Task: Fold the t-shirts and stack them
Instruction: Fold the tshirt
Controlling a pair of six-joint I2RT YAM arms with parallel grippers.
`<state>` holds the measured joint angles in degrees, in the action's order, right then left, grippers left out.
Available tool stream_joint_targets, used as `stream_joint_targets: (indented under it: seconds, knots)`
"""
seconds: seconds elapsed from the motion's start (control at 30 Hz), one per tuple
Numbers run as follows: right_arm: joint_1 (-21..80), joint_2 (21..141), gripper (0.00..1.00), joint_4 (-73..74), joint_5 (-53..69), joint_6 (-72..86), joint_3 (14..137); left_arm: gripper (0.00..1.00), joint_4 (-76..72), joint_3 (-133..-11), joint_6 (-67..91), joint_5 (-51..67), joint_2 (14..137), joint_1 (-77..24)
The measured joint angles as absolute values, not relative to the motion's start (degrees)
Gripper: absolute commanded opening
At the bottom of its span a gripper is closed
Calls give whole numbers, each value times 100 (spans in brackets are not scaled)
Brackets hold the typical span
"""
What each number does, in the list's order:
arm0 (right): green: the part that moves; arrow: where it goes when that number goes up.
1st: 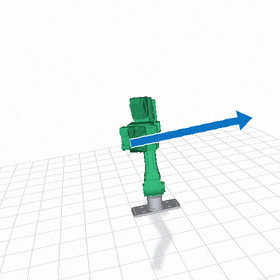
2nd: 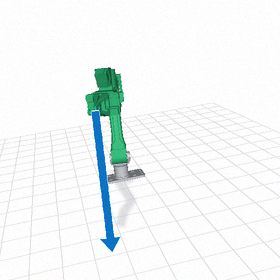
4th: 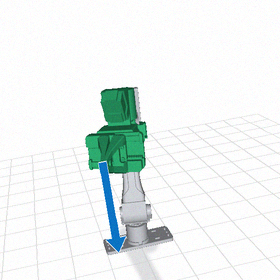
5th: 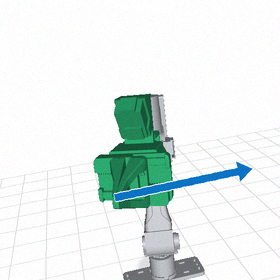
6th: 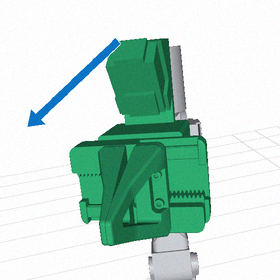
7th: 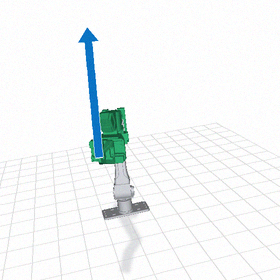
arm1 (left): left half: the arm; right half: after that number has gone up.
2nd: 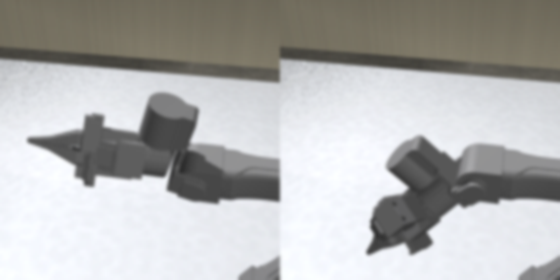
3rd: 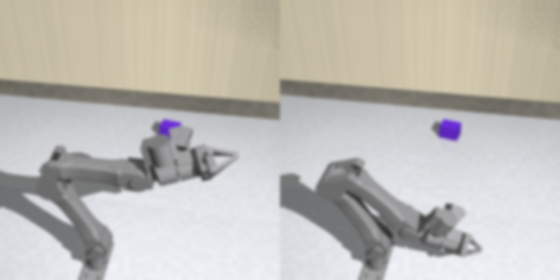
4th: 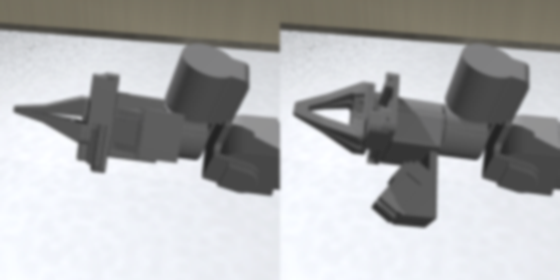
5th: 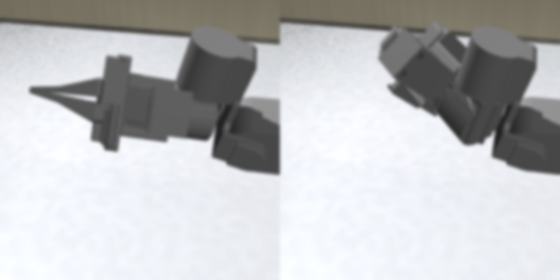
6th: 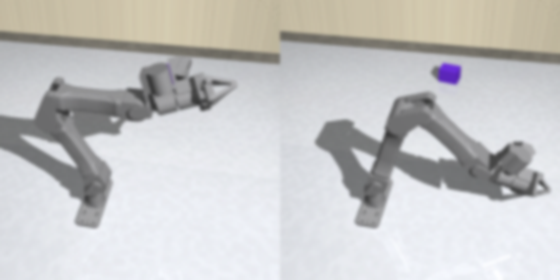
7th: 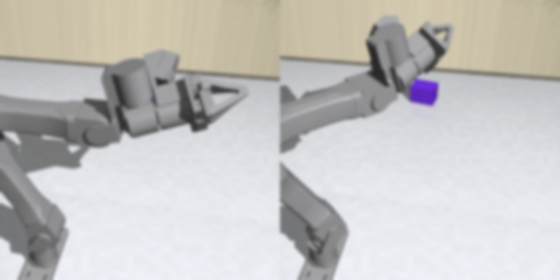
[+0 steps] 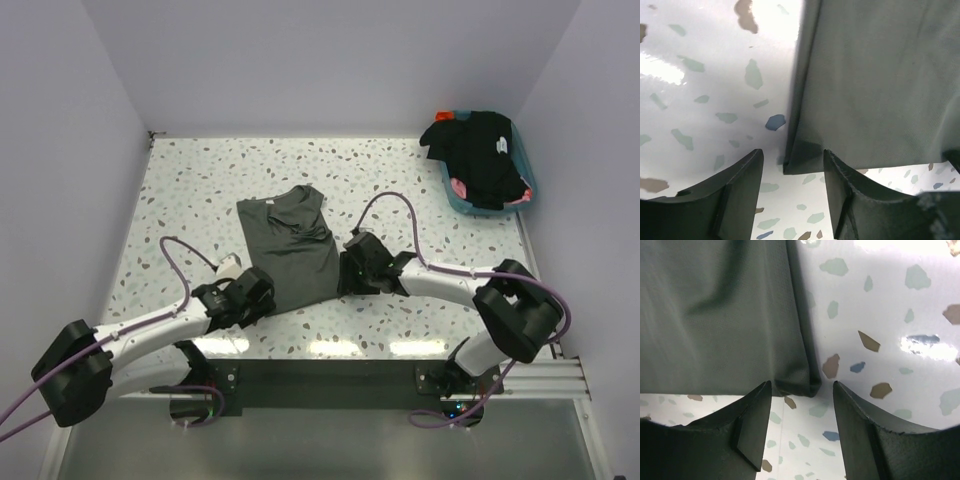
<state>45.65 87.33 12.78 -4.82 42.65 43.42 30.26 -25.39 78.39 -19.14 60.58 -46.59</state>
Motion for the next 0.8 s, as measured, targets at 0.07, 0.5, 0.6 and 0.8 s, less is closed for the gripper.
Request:
stream_joint_targets:
  seconds: [0.07, 0.5, 0.6, 0.8]
  knots:
    - [4571, 8829, 52, 1201, -475, 4270, 4414, 46, 2899, -2545, 7830, -1933, 6152, -4659]
    - [4576, 8676, 0, 1278, -611, 4263, 4313, 0, 1979, -2567, 7065, -1675, 6639, -4685]
    - [4578, 7922, 0, 1540, -652, 4254, 3964, 0, 2158, -2569, 6938, -1551, 6493, -4895]
    - [4884, 6204, 0, 2224, -646, 4368, 3258, 0, 2766, -2808, 7004, -1457, 6106, -5780]
